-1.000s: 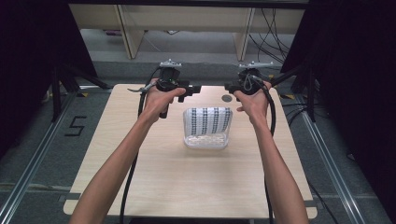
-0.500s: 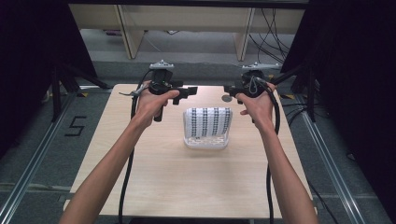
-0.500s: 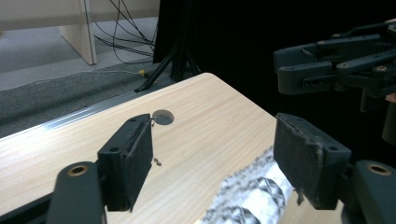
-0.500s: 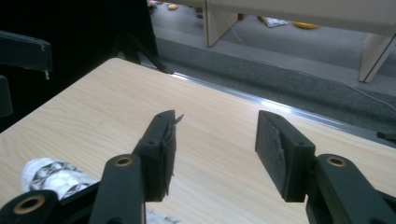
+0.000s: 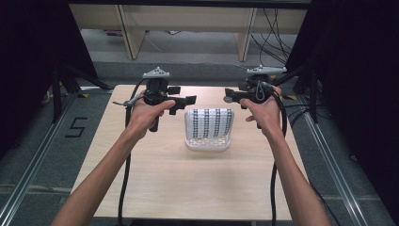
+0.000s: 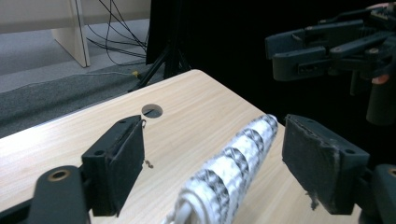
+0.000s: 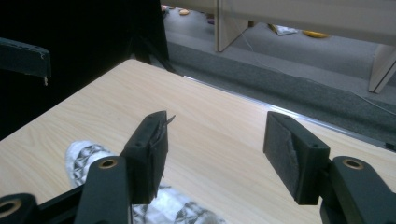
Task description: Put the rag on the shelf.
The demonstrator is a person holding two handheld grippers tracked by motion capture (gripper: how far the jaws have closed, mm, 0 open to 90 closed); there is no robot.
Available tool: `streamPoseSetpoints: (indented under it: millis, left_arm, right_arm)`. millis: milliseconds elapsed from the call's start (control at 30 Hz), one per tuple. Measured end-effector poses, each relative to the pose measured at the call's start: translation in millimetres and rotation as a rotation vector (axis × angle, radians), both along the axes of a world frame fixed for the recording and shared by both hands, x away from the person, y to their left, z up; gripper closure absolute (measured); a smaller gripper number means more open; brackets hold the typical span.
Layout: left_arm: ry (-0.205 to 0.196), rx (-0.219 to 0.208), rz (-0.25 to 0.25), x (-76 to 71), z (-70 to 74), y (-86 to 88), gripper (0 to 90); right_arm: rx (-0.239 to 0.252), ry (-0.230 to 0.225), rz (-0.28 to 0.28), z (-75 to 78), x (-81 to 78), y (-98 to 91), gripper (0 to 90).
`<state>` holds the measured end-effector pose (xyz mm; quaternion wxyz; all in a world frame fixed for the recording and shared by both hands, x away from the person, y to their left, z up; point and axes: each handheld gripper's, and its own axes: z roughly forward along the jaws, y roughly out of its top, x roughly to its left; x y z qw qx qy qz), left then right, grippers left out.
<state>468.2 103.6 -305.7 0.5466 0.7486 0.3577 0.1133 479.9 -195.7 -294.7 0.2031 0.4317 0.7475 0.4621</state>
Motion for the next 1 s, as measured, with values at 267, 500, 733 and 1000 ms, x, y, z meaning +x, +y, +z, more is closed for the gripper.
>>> streamPoseSetpoints:
  millis: [267,500,733,1000]
  left_arm:
    - [-0.026,-0.008,-0.03,-19.5,-0.8,3.4,19.1]
    - [-0.042,-0.002,-0.055,-37.4,-2.4,10.2,18.2]
    - [-0.051,-0.015,-0.076,-51.7,-6.9,14.3,18.0]
    - [-0.062,-0.019,-0.099,-70.5,-13.0,17.1,17.9]
  right_arm:
    - [-0.003,-0.019,0.028,2.6,-17.0,-0.6,39.4]
    - [0.007,-0.042,0.054,1.3,-29.6,-4.7,38.1]
    - [0.012,-0.038,0.073,-0.9,-41.2,-6.2,37.5]
    - [0.015,-0.047,0.105,-2.2,-55.8,-1.7,37.4]
